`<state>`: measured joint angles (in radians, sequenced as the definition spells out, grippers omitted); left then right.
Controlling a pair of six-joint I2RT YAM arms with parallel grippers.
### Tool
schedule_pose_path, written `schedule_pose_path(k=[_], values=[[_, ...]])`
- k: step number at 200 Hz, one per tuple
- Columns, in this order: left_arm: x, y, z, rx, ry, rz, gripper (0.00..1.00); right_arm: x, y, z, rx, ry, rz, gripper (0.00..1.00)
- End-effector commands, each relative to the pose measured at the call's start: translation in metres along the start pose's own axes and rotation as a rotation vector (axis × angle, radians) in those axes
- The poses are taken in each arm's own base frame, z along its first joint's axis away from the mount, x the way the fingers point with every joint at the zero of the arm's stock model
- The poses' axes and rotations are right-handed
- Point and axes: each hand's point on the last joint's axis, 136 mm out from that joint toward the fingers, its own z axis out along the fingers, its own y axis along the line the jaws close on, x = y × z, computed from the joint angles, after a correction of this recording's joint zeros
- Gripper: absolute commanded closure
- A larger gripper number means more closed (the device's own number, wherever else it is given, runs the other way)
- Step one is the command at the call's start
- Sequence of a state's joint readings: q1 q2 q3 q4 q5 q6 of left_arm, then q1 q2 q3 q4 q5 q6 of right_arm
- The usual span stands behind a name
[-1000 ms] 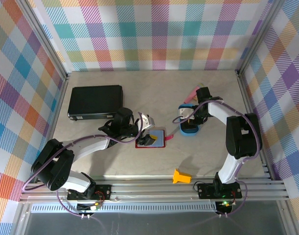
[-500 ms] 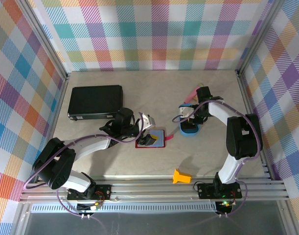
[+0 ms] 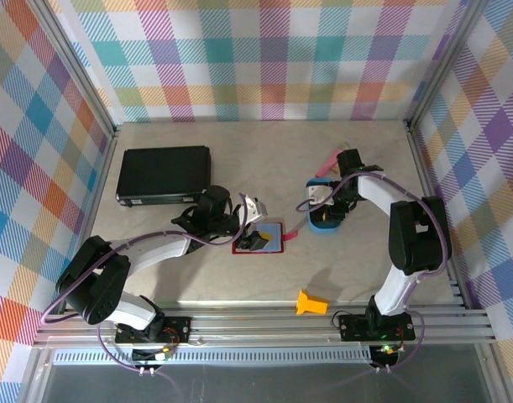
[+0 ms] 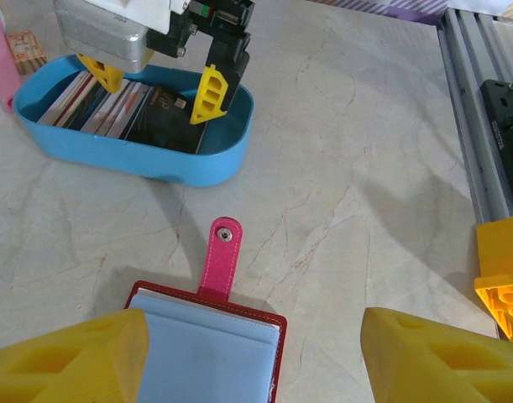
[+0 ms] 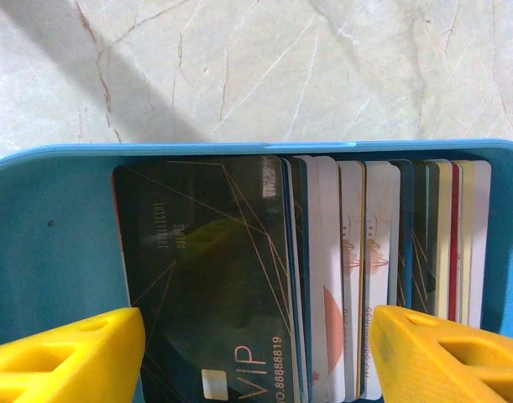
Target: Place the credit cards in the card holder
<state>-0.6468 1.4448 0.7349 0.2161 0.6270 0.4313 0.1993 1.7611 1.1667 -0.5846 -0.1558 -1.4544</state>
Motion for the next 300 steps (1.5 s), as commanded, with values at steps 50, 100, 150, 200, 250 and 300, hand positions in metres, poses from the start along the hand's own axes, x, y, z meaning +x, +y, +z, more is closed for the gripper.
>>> schedule_pose_path(k=[50, 100, 150, 200, 250, 300], values=[[0.0, -0.004, 0.005, 0.021, -0.001, 0.007, 0.33, 0.001, 0.002, 0.019, 0.002, -0.009, -0.005, 0.3], [0.001, -0.006, 0.006, 0.026, 0.002, 0.006, 0.33, 0.016, -0.028, 0.016, 0.169, 0.081, 0.025, 0.52], [0.002, -0.007, 0.007, 0.032, 0.006, 0.003, 0.33, 0.012, -0.042, 0.007, 0.214, 0.069, 0.044, 0.63], [0.002, -0.008, 0.008, 0.036, 0.007, 0.002, 0.33, 0.01, -0.045, 0.003, 0.227, 0.066, 0.056, 0.7], [0.003, -0.009, 0.009, 0.041, 0.013, -0.002, 0.33, 0.009, -0.05, -0.004, 0.258, 0.065, 0.059, 0.86], [0.003, -0.01, 0.01, 0.044, 0.015, -0.003, 0.34, 0.007, -0.048, -0.011, 0.249, 0.052, 0.071, 0.98]])
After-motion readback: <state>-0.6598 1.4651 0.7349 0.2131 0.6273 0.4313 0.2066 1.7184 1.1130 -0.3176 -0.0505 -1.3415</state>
